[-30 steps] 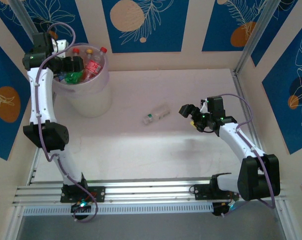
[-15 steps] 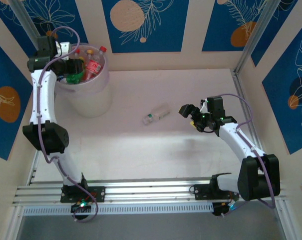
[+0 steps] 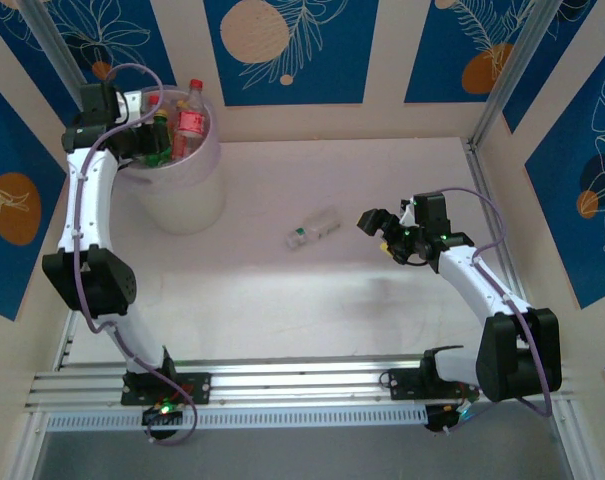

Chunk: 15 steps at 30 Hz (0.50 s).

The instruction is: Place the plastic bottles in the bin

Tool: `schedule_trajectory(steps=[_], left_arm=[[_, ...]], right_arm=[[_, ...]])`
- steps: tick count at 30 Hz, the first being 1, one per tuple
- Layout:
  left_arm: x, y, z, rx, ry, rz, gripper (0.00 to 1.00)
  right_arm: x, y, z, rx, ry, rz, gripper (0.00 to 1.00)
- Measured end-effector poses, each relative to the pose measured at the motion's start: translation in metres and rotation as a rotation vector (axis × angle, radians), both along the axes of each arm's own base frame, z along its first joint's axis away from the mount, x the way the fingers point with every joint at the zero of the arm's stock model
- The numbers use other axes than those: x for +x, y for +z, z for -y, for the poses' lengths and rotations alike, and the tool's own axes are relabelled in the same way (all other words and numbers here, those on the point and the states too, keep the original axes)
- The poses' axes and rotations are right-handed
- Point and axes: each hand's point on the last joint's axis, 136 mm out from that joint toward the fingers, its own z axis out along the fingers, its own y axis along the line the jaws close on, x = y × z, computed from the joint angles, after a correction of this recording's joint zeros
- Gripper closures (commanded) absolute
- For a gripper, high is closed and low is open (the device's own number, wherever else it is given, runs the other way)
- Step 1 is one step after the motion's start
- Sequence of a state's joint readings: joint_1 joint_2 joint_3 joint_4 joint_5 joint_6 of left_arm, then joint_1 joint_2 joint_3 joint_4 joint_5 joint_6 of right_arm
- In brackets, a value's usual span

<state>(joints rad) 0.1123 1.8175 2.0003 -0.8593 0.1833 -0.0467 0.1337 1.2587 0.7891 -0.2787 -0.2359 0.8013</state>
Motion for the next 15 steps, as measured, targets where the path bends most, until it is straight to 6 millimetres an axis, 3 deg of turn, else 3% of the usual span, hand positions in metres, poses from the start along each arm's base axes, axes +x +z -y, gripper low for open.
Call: schedule_trajectory(steps=[6,15], left_arm=[[-0.001,0.007,0.011,-0.001,-0.027,-0.022,0.27],[-0.013,0.095,0.012,0.042,-0.039,0.154,0.21]], right_arm=[[0.0,0.0,0.0,0.0,0.0,-0.002,0.04],[0.0,0.0,0.0,0.0,0.0,-0.003,0.03]])
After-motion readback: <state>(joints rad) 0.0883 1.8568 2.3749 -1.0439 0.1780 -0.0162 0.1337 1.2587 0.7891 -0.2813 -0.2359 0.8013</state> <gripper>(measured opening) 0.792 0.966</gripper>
